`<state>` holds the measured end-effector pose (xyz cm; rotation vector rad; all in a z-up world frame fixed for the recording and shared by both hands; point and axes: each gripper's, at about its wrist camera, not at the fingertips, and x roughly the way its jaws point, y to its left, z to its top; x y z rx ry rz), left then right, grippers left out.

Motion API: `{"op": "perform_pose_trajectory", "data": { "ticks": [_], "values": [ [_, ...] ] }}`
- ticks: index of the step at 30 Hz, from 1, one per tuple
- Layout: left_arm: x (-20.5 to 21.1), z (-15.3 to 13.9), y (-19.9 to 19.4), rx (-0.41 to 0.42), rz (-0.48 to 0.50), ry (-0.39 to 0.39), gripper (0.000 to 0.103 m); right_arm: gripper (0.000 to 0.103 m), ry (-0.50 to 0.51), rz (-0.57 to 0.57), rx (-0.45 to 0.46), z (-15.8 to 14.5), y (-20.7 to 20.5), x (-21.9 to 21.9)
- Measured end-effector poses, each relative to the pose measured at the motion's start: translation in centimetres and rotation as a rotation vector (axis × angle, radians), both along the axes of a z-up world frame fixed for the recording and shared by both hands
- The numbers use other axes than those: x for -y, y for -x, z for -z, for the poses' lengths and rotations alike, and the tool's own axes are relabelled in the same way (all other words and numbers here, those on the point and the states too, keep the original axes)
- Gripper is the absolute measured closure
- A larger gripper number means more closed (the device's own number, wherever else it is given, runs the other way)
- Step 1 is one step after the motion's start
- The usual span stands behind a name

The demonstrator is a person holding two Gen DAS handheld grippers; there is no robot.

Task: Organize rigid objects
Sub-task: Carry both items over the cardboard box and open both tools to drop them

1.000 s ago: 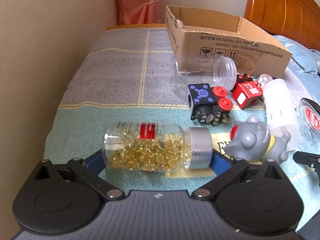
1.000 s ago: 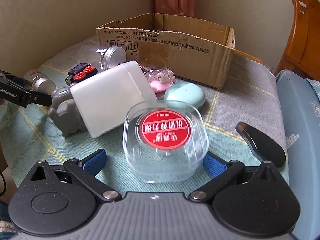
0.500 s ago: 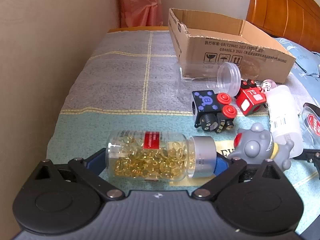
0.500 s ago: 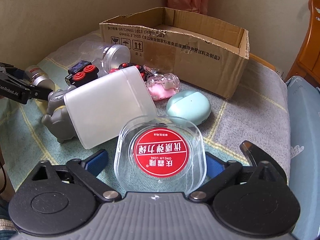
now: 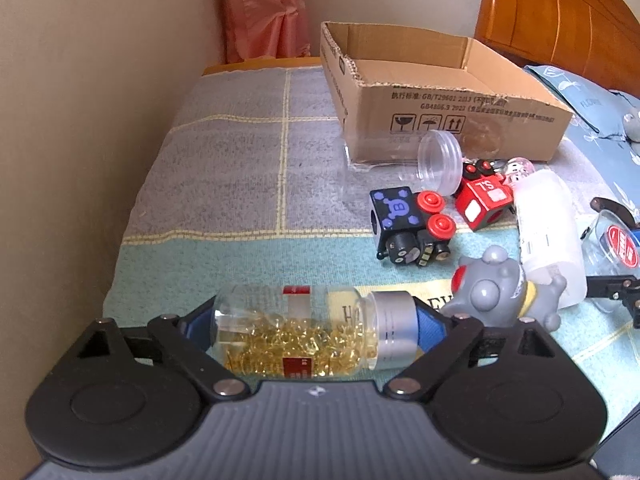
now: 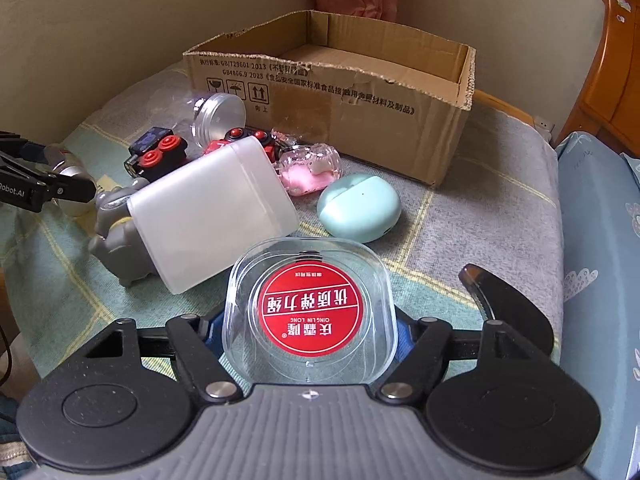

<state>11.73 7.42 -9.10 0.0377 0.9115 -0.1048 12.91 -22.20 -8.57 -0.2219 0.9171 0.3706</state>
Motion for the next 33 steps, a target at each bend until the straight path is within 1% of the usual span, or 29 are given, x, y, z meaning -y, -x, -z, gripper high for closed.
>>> {"op": "perform_pose_trajectory", "data": {
  "ticks": [5, 9, 16, 21, 26, 28, 33],
  "values": [
    [0.1, -1.4, 0.2, 0.012, 0.017, -0.01, 0.01, 0.025, 0.009, -0.012, 0.021, -1.4, 0.7, 0.3],
    [0.2, -3.2, 0.1, 0.039, 0.036, -0.014, 0.01, 0.025, 0.015, -0.032, 0.041, -2.9, 0.9, 0.6],
    [1.7, -6.8, -2.4, 0.093, 0.106, -0.029, 0.01, 0.025, -0.022, -0.047, 0.114, -6.8, 0.0, 1.0],
    [3.4, -9.6, -6.0, 0.111, 0.16, -0.005, 0.01, 0.025, -0.047, -0.053, 0.17, -9.4, -2.1, 1.2],
    [5.7, -11.9, -10.4, 0.146, 0.215, -0.009, 0.01, 0.025, -0.063, -0.053, 0.204, -11.2, -5.2, 1.3],
    [6.7, -12.3, -12.5, 0.154, 0.233, -0.018, 0.01, 0.025, -0.063, -0.053, 0.207, -11.6, -6.5, 1.4],
    [8.4, -12.2, -17.2, 0.144, 0.245, -0.022, 0.01, 0.025, -0.061, -0.05, 0.203, -12.0, -9.1, 1.5]
  ]
}}
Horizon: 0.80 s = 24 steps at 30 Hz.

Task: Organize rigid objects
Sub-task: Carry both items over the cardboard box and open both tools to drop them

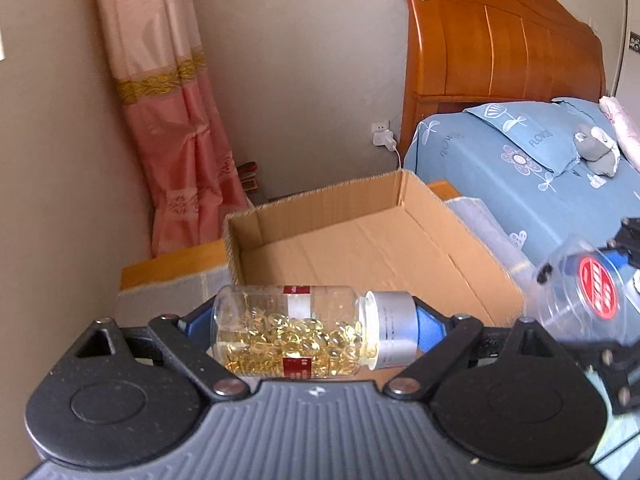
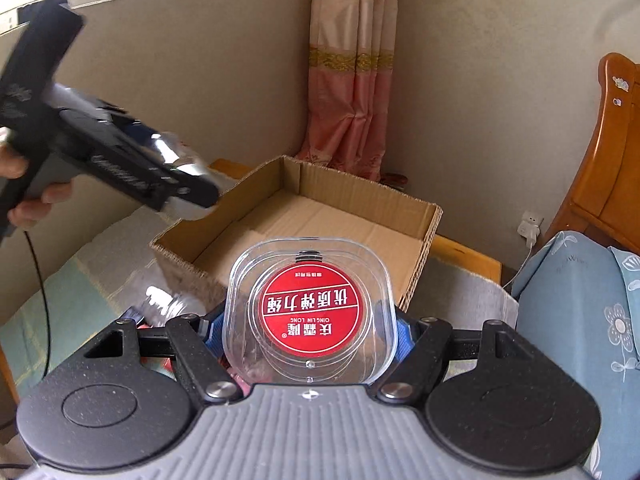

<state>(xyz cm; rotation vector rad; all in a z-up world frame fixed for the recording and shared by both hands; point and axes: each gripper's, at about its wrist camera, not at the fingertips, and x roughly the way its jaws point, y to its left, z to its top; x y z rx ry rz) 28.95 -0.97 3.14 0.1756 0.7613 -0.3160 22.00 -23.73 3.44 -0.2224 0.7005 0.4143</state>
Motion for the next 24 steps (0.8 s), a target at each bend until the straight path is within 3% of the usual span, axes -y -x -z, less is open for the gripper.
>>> {"op": "perform_pose_trajectory", "data": {
  "ticks": [11, 24],
  "values": [
    [0.5, 2.8, -7.5, -0.011, -0.074, -0.036, 0.009, 0.025, 0.007, 0.011, -0.032, 1.0, -4.0, 0.2],
    [-2.4, 2.0, -3.9, -0.041, -0.03, 0.019, 0.007, 0.025, 0.001, 0.02, -0.062, 1.7, -7.4, -0.5]
  ]
}}
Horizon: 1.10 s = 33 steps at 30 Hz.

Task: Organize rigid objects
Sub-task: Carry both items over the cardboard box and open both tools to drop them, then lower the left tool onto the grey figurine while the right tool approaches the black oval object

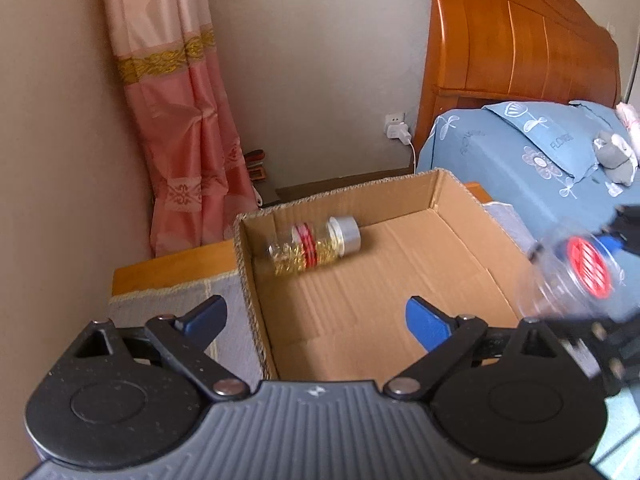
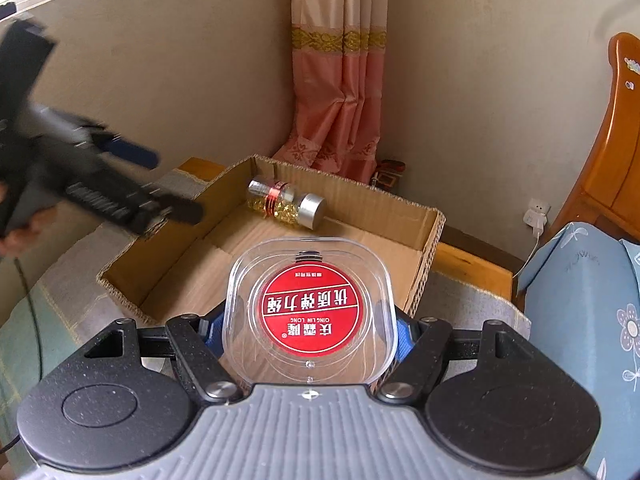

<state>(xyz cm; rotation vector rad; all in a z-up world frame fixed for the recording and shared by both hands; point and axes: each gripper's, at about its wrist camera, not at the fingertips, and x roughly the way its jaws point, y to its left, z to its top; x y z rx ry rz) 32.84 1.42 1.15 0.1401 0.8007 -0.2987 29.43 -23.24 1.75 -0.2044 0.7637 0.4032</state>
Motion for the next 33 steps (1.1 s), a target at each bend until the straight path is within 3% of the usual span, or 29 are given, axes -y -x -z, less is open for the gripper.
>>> {"op": "perform_pose_trajectory", "data": {
  "ticks": [8, 12, 15, 25, 33],
  "values": [
    [-2.2, -0.7, 2.8, 0.012, -0.018, 0.023, 0.007, 0.024, 0.008, 0.016, -0.003, 0.2, -3.4, -1.4],
    [-2.8, -0.7, 4.1, 0.009, -0.017, 0.017, 0.006, 0.007, 0.006, 0.056, 0.019, 0.0, -3.4, -1.4],
    [-3.0, -0.6, 5.2, 0.003, -0.01, 0.02, 0.006, 0.0, 0.005, 0.052, 0.043, -0.5, -2.0, -1.3],
    [-2.3, -1.5, 9.8, 0.038, 0.019, 0.001, 0.004, 0.0, 0.012, 0.042, 0.049, -1.2, 4.8, -1.6],
    [-2.3, -0.1, 13.9, 0.035, 0.026, -0.002, 0.003, 0.0, -0.023, 0.049, 0.049, 1.2, 11.5, -1.2]
  ]
}}
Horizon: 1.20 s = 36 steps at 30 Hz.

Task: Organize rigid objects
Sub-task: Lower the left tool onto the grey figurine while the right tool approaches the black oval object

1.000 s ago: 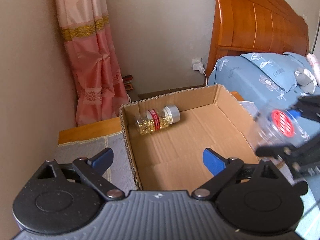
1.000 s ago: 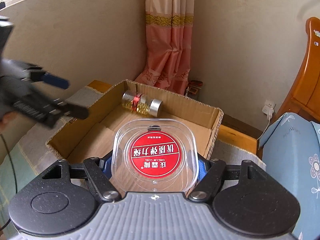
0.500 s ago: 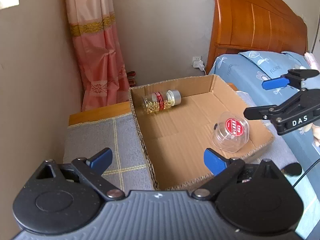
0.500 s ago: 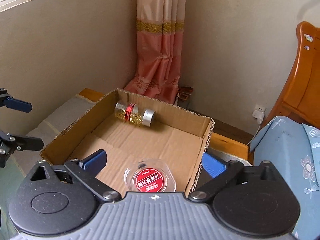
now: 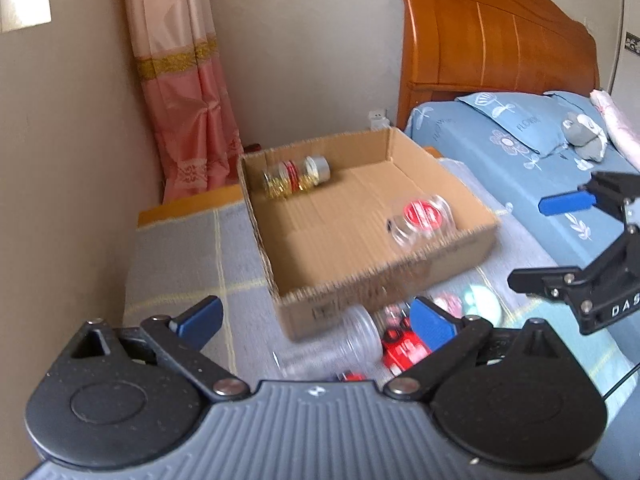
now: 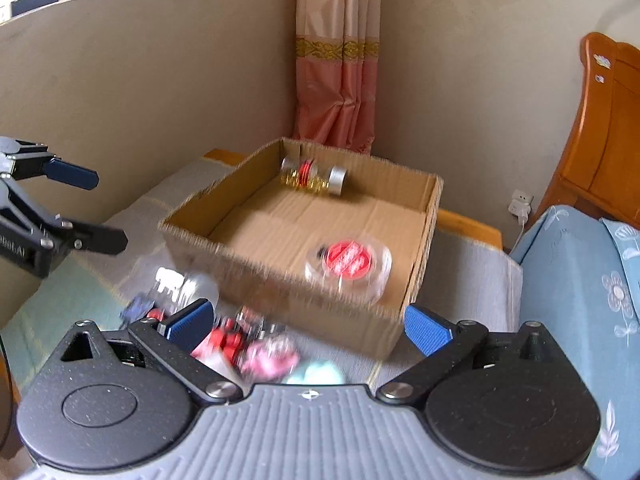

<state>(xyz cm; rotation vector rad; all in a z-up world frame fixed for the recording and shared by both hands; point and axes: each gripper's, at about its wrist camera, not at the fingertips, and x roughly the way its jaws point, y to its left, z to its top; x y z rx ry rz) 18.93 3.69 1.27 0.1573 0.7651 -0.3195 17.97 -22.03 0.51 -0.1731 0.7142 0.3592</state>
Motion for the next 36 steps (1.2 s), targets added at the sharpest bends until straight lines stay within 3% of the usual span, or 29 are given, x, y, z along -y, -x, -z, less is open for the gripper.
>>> {"op": "perform_pose_trajectory", "data": {
  "ticks": [5, 10, 19, 32, 36],
  "values": [
    [-0.2, 1.7, 3.2, -0.007, 0.003, 0.018, 0.003, 0.0, -0.026, 0.061, -0.002, 2.5, 4.0, 1.5],
    [-0.4, 3.6, 5.6, -0.037, 0.013, 0.055, 0.003, 0.0, -0.014, 0.214, -0.013, 5.0, 6.9, 3.4],
    [0.3, 6.0, 8.5, -0.018, 0.085, 0.023, 0.003, 0.0, -0.01, 0.428, -0.058, 9.4, 7.3, 6.7],
    [1.7, 10.4, 8.4, -0.1, 0.229, 0.016, 0.003, 0.0, -0.042, 0.449, -0.097, 11.6, 4.3, 7.0],
    [2.2, 11.7, 7.8, -0.151, 0.257, 0.051, 0.003, 0.0, -0.032, 0.44, -0.094, 11.7, 4.3, 7.0]
  ]
}}
